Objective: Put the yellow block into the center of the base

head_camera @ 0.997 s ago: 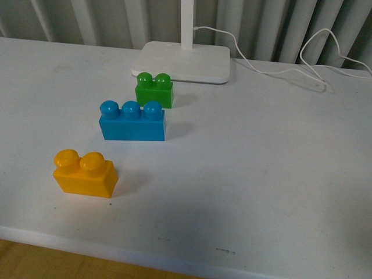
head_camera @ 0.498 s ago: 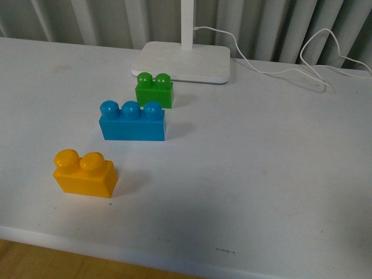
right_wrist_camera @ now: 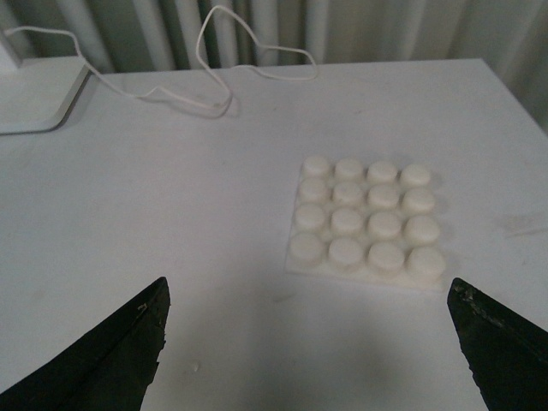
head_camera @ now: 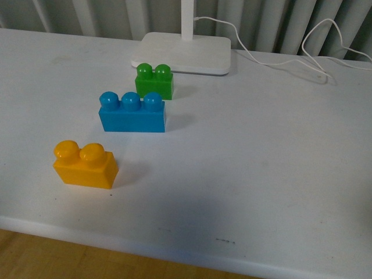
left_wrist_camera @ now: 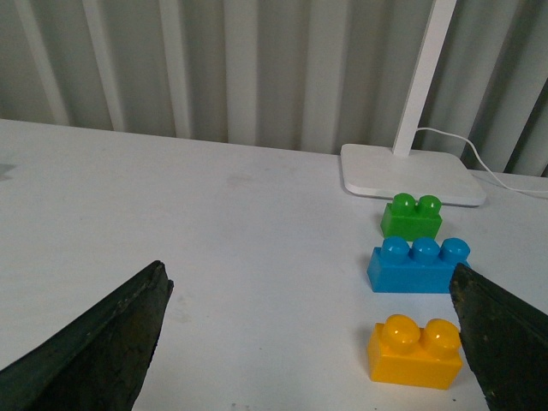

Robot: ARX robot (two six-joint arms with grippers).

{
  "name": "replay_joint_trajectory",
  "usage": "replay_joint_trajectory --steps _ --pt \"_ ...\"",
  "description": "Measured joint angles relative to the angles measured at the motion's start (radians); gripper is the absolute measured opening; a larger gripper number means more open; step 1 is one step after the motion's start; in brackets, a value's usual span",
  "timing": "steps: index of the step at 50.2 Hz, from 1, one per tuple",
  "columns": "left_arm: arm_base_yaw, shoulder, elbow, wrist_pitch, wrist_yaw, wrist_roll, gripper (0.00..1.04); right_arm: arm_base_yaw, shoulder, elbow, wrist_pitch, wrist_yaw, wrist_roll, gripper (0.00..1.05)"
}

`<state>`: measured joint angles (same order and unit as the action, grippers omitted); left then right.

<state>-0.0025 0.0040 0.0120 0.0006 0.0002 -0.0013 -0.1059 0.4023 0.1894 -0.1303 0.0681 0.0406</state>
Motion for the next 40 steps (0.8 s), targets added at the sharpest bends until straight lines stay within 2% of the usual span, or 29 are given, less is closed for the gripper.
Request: replay_joint_trajectory --steps 8,27,40 --pt "0.000 0.000 0.000 0.000 0.000 0.000 0.98 -0.068 0.283 0.144 0.014 -0.048 -0.032 0.95" --pt "0.000 0.000 0.000 0.000 0.000 0.000 0.98 -0.133 0.927 0.513 -0.034 -0.067 -0.140 0.95" --pt "0.000 0.000 0.000 0.000 0.000 0.000 0.98 -0.159 1.222 0.687 -0.032 0.004 -0.213 0.95"
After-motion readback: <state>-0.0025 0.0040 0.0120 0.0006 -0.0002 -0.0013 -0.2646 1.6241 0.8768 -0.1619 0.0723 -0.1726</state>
